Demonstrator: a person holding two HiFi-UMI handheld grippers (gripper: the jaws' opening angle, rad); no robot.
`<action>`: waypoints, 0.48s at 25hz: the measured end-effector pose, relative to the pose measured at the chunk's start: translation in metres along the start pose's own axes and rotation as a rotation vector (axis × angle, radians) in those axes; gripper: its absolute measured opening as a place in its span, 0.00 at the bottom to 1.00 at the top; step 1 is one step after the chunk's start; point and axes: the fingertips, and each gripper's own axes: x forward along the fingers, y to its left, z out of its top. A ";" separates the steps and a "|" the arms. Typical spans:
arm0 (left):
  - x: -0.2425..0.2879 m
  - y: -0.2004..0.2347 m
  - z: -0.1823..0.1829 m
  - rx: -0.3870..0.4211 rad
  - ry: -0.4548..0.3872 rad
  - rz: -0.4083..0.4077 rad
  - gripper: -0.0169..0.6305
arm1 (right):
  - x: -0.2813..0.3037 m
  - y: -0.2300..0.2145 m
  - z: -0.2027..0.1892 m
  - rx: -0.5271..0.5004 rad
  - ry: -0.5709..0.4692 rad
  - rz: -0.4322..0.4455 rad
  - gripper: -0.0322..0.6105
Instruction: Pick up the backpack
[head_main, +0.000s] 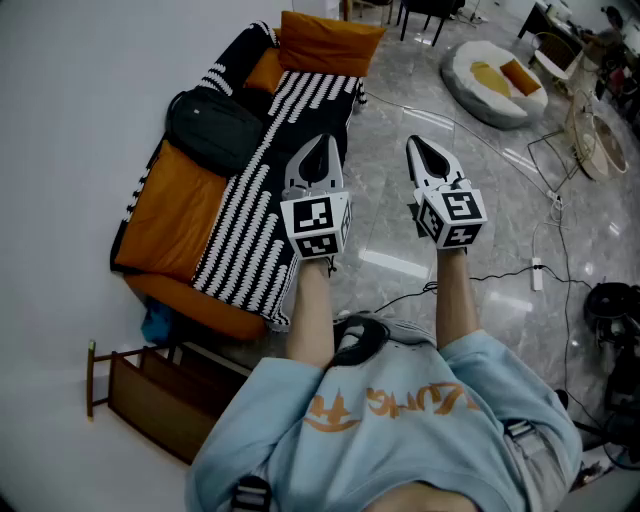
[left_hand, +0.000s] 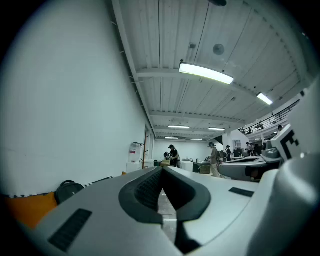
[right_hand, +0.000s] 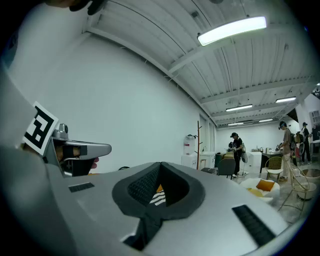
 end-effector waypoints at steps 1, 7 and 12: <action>0.001 0.002 0.000 0.001 0.002 0.002 0.06 | 0.002 0.000 0.001 0.001 -0.002 -0.004 0.04; 0.000 0.018 -0.007 -0.013 0.018 0.021 0.06 | 0.006 -0.002 -0.003 0.034 0.005 -0.052 0.05; 0.000 0.030 -0.017 -0.040 0.033 0.033 0.06 | 0.007 0.000 -0.009 0.024 0.028 -0.067 0.05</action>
